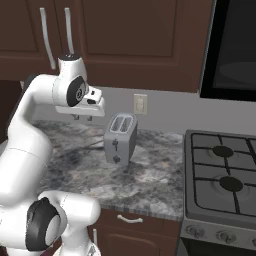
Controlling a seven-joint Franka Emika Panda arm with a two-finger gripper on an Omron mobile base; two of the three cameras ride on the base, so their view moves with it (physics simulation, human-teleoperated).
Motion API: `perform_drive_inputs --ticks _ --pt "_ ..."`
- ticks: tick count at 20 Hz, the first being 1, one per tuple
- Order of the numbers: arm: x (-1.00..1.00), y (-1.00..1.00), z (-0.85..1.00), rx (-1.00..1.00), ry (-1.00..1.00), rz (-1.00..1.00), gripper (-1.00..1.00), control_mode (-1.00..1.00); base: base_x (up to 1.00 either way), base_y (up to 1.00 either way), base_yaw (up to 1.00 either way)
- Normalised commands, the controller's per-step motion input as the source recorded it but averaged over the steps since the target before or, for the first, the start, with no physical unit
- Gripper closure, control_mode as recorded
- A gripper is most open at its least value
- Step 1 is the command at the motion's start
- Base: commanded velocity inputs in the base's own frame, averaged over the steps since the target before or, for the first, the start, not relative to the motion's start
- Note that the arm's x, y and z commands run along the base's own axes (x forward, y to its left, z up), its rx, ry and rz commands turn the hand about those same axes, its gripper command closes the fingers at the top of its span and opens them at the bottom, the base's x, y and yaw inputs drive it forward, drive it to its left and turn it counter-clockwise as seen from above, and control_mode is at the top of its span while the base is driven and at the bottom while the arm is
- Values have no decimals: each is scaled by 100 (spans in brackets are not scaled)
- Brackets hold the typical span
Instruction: Open the cabinet, pick the kettle from the cabinet, and place it in the sink.
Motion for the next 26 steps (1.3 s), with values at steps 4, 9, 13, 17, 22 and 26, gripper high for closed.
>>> perform_drive_inputs --ticks 4,9,13,17,22,26 --pt "-8 0 0 0 -4 0 -100 -100 0 0 0" --pt "-14 0 0 0 -21 0 -100 -100 0 0 0" --pt "-14 8 2 -5 -36 0 -100 -100 0 0 0" --pt "-11 8 4 -4 -33 0 -100 -100 0 0 0" --pt "-2 10 9 -5 -17 0 -100 -100 0 0 0" --pt "0 7 12 -3 -8 0 -100 -100 0 0 0"
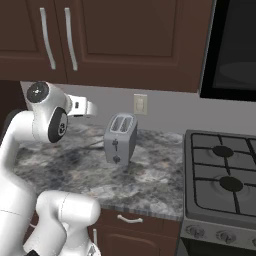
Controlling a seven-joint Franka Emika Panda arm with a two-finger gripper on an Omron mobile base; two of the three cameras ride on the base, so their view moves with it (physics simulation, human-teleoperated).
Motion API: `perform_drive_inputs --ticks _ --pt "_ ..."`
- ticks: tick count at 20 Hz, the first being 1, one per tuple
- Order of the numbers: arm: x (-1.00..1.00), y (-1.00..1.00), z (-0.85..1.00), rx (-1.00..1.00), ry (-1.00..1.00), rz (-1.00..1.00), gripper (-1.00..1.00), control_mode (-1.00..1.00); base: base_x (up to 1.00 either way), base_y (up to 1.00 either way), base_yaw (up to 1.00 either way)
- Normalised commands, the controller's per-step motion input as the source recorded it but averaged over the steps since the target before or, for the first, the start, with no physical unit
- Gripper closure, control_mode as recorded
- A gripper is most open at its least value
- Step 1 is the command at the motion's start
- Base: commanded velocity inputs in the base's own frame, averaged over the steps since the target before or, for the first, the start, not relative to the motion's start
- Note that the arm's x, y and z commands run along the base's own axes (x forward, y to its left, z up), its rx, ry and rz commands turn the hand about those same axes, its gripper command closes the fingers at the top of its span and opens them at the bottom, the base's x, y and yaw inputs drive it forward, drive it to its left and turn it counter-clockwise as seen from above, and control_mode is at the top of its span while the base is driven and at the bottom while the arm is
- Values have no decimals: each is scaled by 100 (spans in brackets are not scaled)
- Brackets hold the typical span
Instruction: Open the cabinet, pick the kettle from the cabinet, and place it in the sink.
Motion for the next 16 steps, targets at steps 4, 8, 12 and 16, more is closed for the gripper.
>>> perform_drive_inputs --ticks 4,8,12,16 --pt "0 8 10 -6 -1 0 -100 -100 0 0 0" --pt "0 7 10 -5 0 0 -100 -100 0 0 0" --pt "0 4 13 -3 0 0 -100 -100 0 0 0" --pt "0 2 14 -2 0 0 -100 -100 0 0 0"
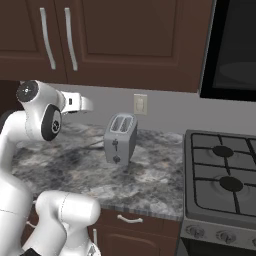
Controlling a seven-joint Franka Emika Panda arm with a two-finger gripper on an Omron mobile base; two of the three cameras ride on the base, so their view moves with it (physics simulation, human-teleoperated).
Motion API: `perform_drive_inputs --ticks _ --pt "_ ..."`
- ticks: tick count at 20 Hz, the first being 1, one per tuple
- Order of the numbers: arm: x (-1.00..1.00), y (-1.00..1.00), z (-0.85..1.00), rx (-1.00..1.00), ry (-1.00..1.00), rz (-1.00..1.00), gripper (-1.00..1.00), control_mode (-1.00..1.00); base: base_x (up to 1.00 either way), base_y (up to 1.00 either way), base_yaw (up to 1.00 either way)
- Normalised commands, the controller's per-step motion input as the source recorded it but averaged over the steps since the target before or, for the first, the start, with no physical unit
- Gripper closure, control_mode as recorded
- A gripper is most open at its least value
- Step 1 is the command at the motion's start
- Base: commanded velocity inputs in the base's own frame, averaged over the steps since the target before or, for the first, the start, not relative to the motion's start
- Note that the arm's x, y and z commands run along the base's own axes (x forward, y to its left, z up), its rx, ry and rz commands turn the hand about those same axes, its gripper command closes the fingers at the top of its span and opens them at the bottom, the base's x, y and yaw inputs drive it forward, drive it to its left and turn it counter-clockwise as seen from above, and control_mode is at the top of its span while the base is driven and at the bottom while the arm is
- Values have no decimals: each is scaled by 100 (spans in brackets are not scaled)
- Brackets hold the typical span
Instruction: Open the cabinet, pick the kettle from the cabinet, and place it in the sink.
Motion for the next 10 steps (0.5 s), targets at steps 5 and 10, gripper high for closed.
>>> perform_drive_inputs --ticks 5,10 --pt "0 5 14 -3 0 0 -100 -100 0 0 0" --pt "0 6 15 -3 0 0 -100 -100 0 0 0"
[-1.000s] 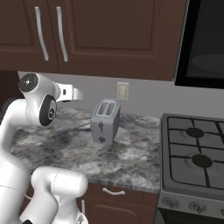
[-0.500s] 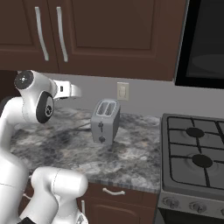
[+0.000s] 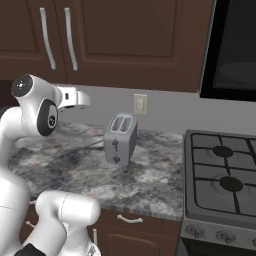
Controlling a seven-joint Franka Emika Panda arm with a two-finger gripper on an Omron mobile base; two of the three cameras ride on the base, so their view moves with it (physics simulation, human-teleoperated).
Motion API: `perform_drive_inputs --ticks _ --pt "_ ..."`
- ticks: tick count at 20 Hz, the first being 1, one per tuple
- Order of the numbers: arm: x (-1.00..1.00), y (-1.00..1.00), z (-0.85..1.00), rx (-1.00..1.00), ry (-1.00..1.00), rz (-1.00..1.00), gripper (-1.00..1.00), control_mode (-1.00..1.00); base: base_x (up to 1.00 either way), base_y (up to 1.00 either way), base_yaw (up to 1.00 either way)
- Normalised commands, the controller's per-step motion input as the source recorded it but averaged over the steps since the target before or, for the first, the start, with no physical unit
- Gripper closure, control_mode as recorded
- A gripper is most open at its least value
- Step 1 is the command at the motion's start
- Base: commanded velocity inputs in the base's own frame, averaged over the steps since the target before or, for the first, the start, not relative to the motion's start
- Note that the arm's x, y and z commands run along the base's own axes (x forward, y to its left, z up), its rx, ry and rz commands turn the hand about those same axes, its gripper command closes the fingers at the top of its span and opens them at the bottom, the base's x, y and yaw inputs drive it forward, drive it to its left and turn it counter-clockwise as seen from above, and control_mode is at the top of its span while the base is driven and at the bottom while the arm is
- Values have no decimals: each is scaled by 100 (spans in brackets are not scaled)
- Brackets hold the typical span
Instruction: Open the cabinet, pick the kettle from the cabinet, and place it in the sink.
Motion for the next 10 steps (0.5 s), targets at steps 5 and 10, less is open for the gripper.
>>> perform_drive_inputs --ticks 5,10 --pt "0 1 16 0 0 0 -100 -100 0 0 0" --pt "0 0 18 0 0 0 -100 -100 0 0 0"
